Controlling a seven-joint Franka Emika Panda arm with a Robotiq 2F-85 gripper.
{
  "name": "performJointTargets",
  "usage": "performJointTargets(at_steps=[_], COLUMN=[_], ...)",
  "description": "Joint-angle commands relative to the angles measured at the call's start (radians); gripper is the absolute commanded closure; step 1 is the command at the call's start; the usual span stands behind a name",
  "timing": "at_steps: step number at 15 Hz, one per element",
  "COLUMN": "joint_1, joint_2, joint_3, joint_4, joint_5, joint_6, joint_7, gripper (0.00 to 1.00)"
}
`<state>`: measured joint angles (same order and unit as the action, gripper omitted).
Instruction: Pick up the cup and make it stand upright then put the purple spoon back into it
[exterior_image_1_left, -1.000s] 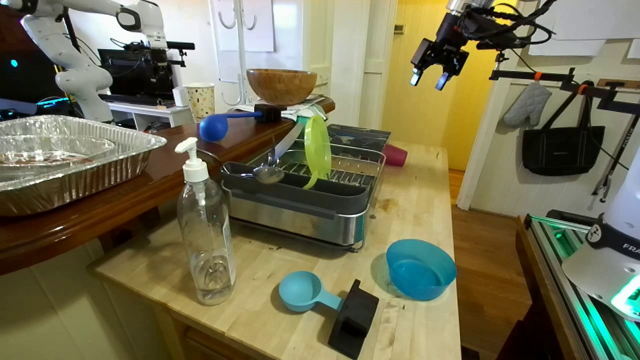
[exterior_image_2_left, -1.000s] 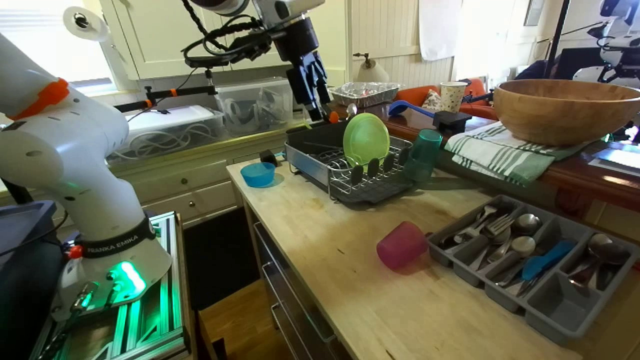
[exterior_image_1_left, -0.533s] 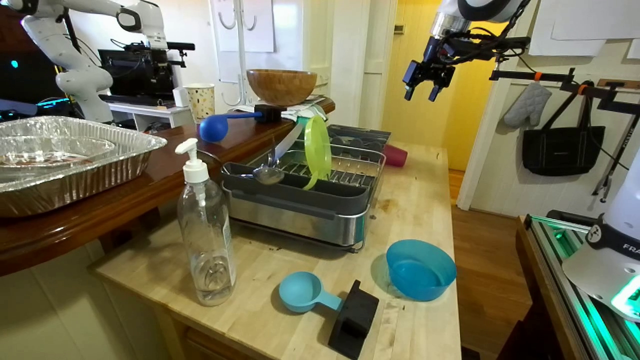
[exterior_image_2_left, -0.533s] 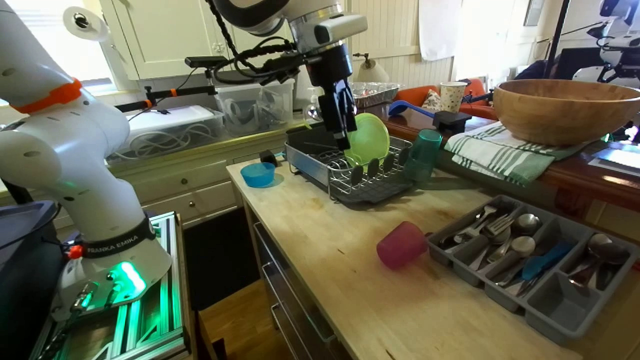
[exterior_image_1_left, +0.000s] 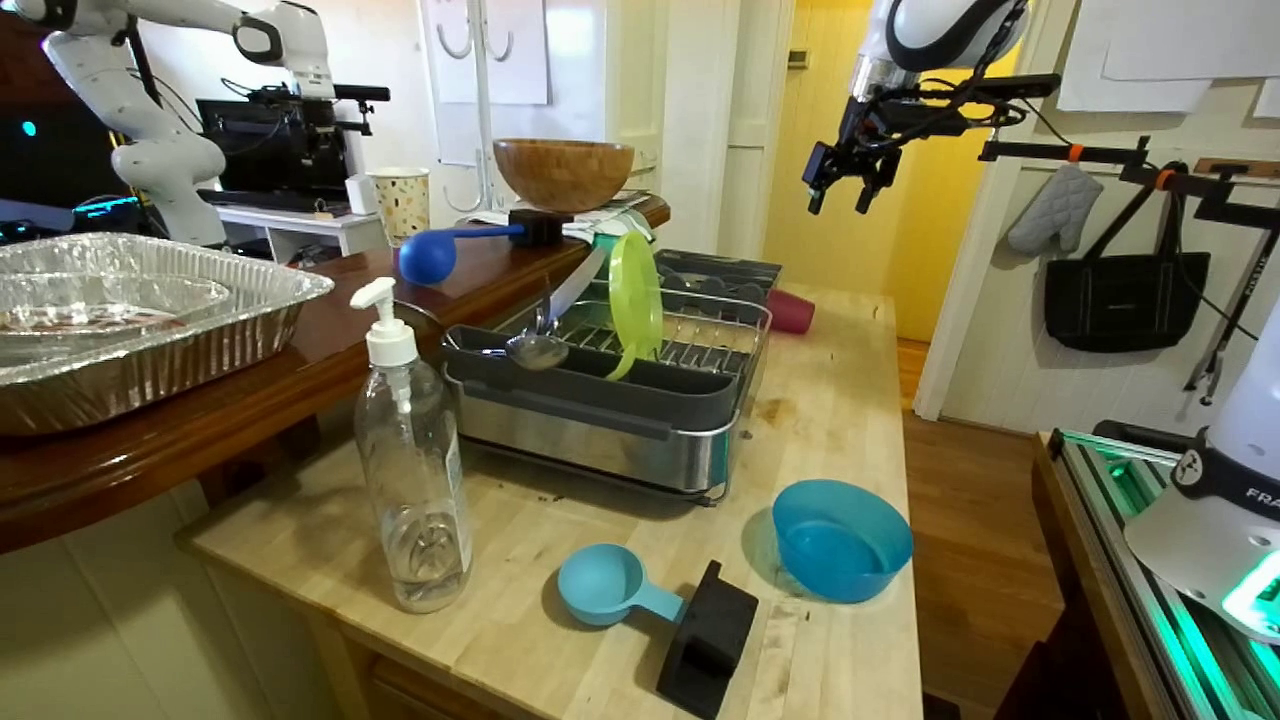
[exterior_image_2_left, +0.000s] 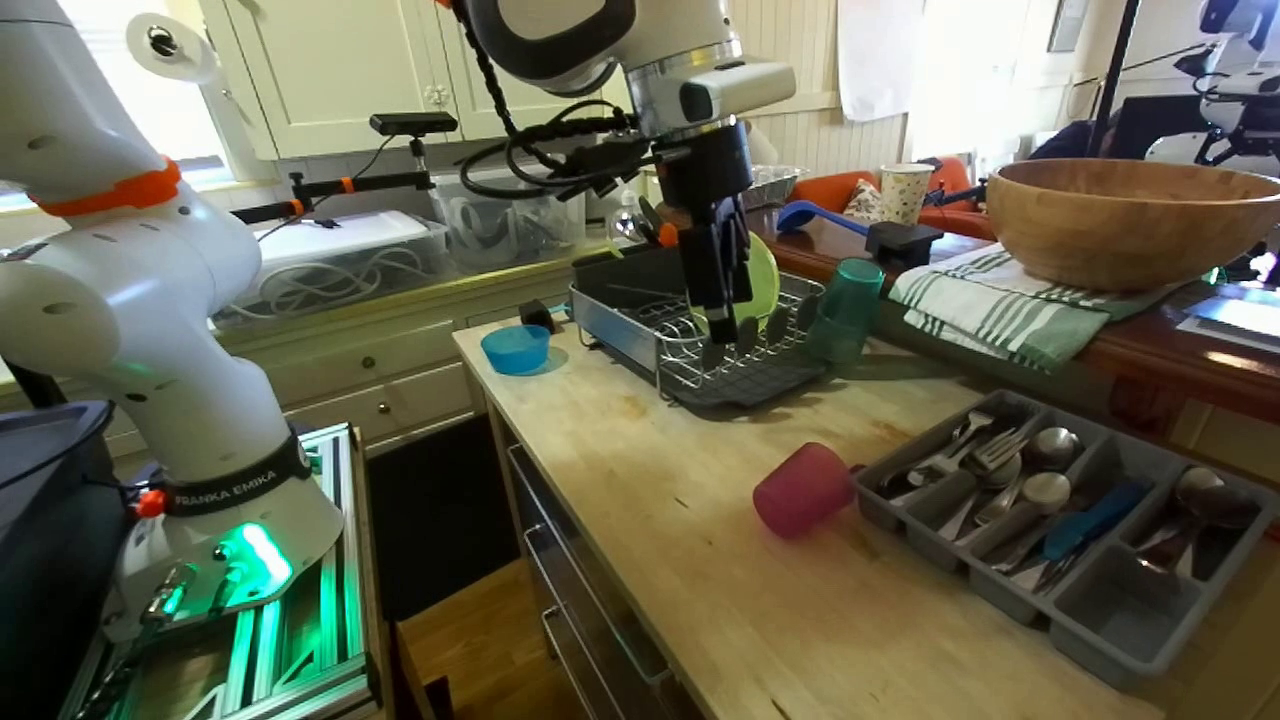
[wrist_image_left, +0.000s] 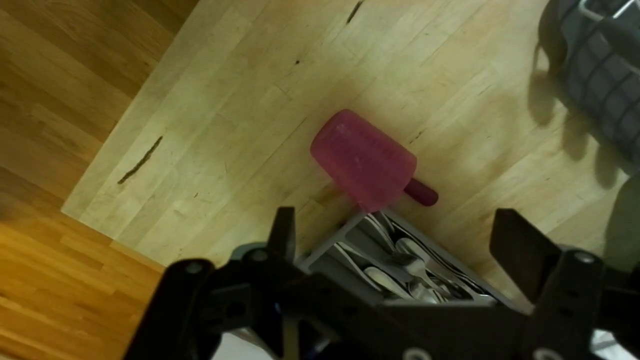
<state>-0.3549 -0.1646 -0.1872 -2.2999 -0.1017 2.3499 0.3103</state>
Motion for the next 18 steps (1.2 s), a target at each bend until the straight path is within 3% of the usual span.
performJointTargets(at_steps=[1,3,4,8,13,18], joint_1=[0.019,0.02,0.001,0.003,0.028,0.059], joint_2=[0.0,0.011,0.035,0.112,0.234,0.36], joint_3=[-0.019,-0.019,-0.004,-0.02,-0.047,-0.073], joint_4=[0.003,0.003,0.009,0.043,0.113,0.214], joint_5=[-0.004,-0.013,-0.105,-0.195,-0.172,-0.189], joint_6=[-0.002,0.013,0.05,0.106,0.095,0.051], joint_7=[0.002,0.0,0.09,0.104,0.053,0.09], gripper=[0.0,0.0,0.0,0.0,0.0,0.0])
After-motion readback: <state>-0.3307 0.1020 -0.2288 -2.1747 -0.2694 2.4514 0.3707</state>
